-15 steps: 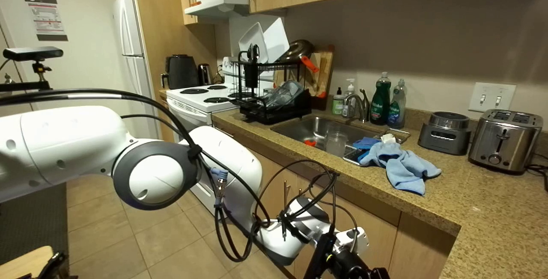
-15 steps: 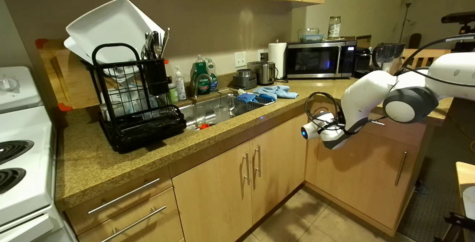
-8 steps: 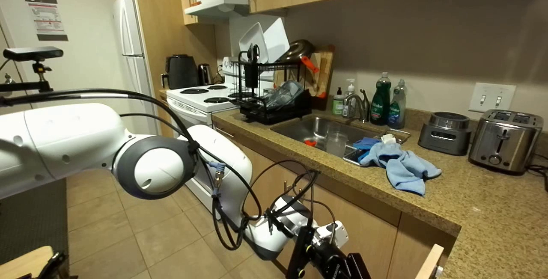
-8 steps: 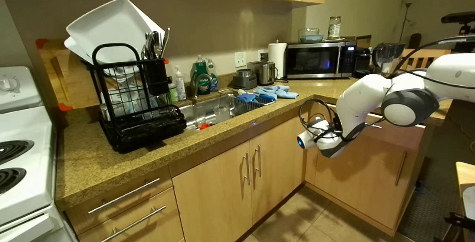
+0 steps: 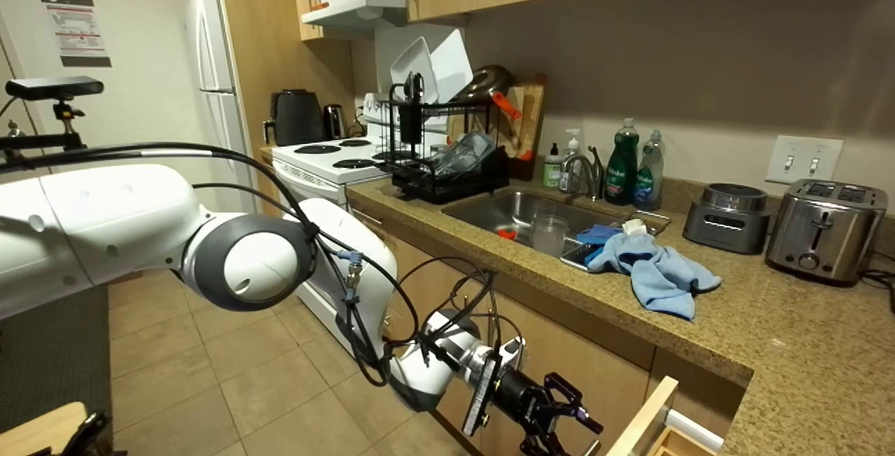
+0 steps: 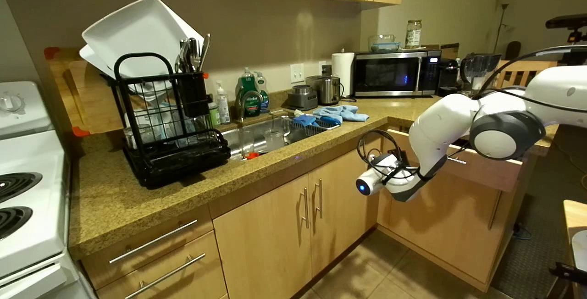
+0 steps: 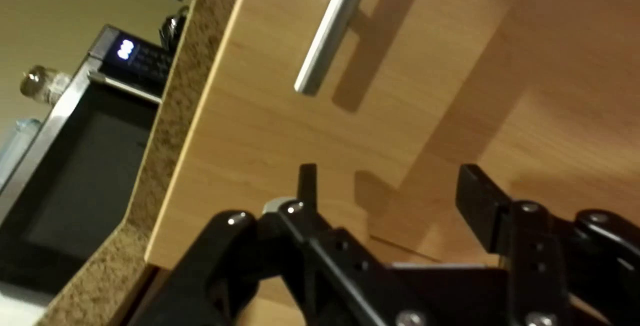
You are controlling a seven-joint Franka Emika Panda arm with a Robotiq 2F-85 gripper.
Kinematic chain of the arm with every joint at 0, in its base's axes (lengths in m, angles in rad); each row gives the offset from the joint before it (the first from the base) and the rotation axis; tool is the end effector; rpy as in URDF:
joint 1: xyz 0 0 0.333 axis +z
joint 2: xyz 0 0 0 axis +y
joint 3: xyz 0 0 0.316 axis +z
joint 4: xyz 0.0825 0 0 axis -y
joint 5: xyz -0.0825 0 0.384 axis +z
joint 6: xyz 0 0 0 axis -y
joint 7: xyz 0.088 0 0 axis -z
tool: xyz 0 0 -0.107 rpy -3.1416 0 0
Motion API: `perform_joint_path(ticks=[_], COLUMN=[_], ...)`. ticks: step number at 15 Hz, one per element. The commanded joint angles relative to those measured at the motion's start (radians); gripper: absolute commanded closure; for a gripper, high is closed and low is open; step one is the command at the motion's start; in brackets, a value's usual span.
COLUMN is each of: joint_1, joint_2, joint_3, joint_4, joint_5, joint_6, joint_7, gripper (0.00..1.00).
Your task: Pull open the top rightmost drawer fully
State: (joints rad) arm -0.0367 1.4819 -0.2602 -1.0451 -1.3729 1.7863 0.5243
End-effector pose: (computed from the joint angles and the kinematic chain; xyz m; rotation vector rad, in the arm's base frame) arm 0.6486 -0.2276 -0.0484 1.5954 0.2497 -0.3849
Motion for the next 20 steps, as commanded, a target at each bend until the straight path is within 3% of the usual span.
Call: perform_joint_path(ticks=[1, 4, 11, 16, 20], joint_1=[0.005, 0.002, 0.045, 0.061, 0.023], joint_2=[-0.098, -0.173, -0.352, -0.433, -0.497], joint_3=[0.002, -0.002, -0.033, 0.029, 0.114], joint_4=[-0.144, -0.233, -0.474, -0.648, -0.765], joint_5=[-0.077, -0.113, -0.258, -0.607, -0.835], joint_6=[0.195, 0.339, 0.536, 0.543, 0.509], joint_7=[0.019, 0.029, 0.061, 0.13, 0.162], gripper=[0.01, 0.0, 0.0, 0.0, 0.0])
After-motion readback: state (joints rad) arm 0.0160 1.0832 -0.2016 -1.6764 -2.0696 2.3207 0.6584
